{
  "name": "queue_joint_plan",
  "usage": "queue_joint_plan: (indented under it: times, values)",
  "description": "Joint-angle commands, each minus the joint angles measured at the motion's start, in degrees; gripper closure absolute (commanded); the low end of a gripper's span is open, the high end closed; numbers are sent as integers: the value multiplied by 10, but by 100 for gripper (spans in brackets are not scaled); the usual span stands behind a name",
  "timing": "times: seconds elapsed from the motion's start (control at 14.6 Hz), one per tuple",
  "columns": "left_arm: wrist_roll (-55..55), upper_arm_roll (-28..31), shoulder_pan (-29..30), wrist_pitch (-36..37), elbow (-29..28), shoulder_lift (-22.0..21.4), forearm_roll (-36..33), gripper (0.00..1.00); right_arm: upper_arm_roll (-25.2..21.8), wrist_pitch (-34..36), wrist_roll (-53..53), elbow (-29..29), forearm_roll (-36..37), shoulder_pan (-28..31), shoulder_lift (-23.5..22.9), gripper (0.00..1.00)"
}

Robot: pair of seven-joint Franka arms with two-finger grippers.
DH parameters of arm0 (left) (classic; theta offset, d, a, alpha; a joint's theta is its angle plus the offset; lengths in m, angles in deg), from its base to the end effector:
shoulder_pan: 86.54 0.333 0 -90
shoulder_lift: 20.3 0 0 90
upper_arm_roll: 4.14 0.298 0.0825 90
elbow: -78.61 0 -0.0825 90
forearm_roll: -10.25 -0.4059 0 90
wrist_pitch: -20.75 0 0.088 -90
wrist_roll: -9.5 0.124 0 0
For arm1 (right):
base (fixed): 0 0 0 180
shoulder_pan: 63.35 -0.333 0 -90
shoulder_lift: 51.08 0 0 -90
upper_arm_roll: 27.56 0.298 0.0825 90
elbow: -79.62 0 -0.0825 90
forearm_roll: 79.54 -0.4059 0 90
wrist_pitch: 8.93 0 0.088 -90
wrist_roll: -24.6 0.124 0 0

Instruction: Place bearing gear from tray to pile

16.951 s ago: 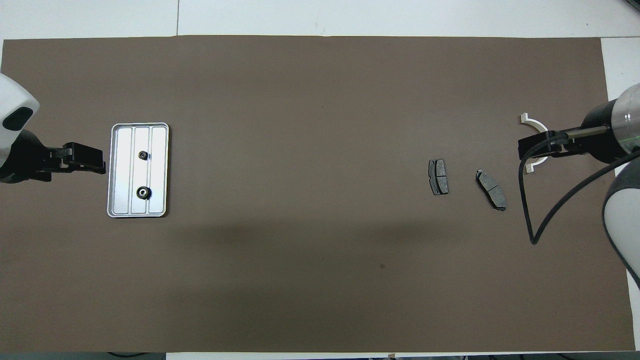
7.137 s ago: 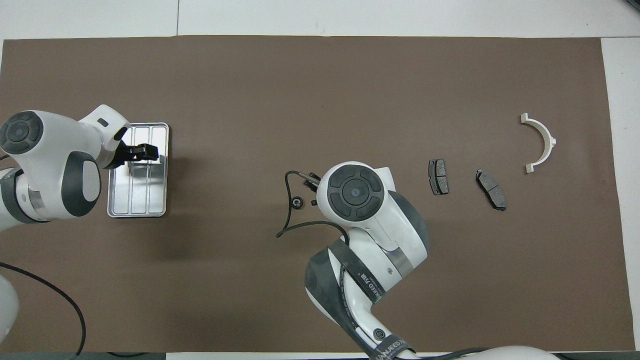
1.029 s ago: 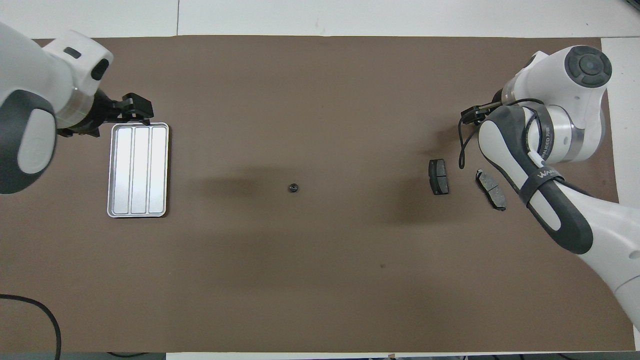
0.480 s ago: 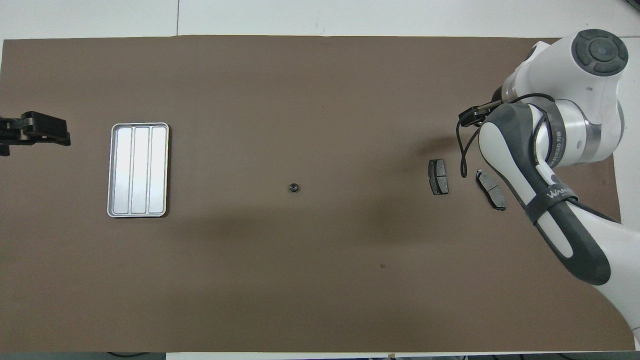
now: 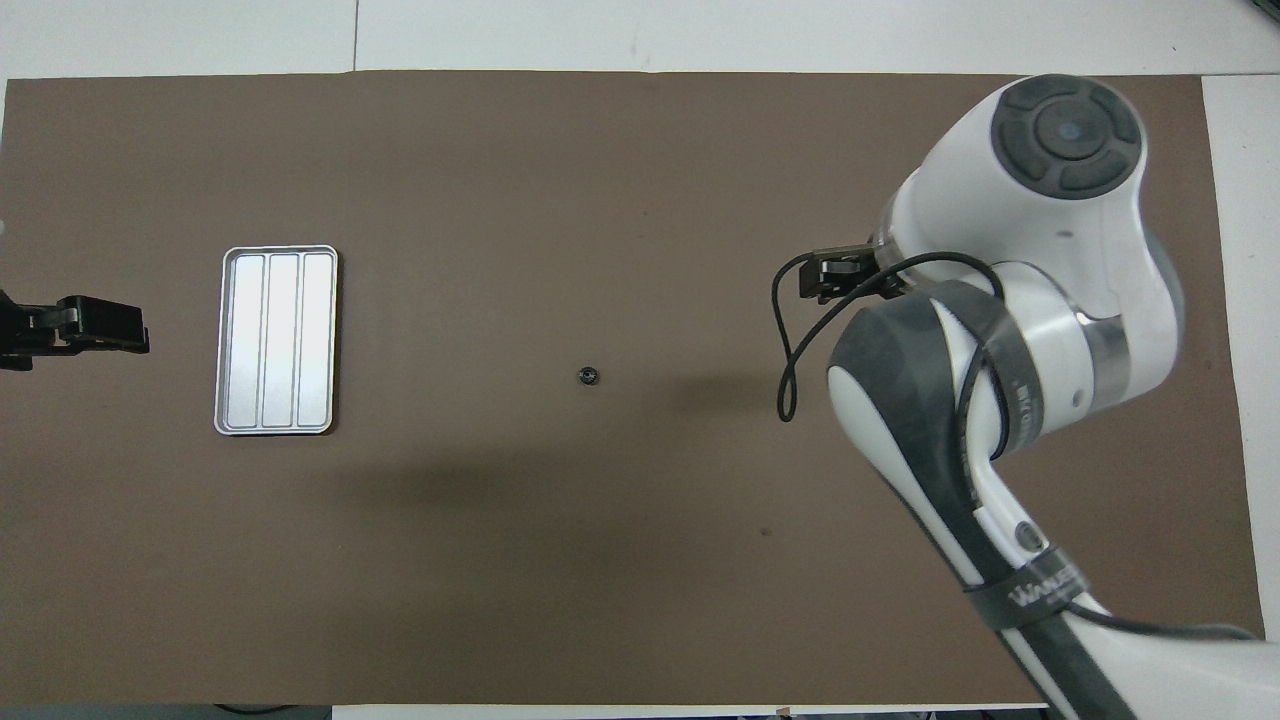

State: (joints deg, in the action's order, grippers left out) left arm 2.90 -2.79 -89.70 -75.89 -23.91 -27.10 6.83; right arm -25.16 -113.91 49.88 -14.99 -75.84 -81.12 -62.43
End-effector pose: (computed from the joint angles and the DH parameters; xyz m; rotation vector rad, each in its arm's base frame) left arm 0.5487 -0.0101 0.5579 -3.0839 -0.1188 -0.0311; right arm 0.6019 0.2128 0.4514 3.0832 -0.1121 0.0082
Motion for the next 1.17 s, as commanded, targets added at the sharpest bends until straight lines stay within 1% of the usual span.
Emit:
queue_joint_plan:
  times: [0.0, 0.14, 0.21, 0.27, 0.41, 0.62, 0.82, 1.03, 1.1]
  values:
    - [18, -3, 4, 30, -15, -8, 0, 0, 1, 0, 109, -13, -4, -32, 11, 0]
    - [33, -3, 4, 32, -14, -8, 0, 0, 4, -3, 143, -15, -7, -48, 11, 0]
    - [34, -3, 4, 33, -9, -7, 0, 0, 4, -7, 164, -15, -20, -59, 11, 0]
    - [34, -3, 4, 36, -4, -5, 0, 0, 4, -9, 192, -15, -33, -64, 10, 0]
    - [34, -3, 4, 40, -4, -5, 0, 0, 4, -34, 261, -24, -38, -93, 9, 0]
    - [41, -2, 4, 41, -7, -7, 11, 0, 4, -97, 380, -63, -38, -147, 6, 0]
    - [42, -3, 3, 44, -8, -7, 27, 0, 4, -166, 469, -101, -38, -192, -1, 0]
    - [42, -3, -2, 44, -7, -7, 41, 0, 4, -213, 525, -105, -38, -224, -25, 0]
    - [42, -3, -3, 44, -7, -7, 45, 0, 4, -226, 532, -105, -38, -227, -31, 0]
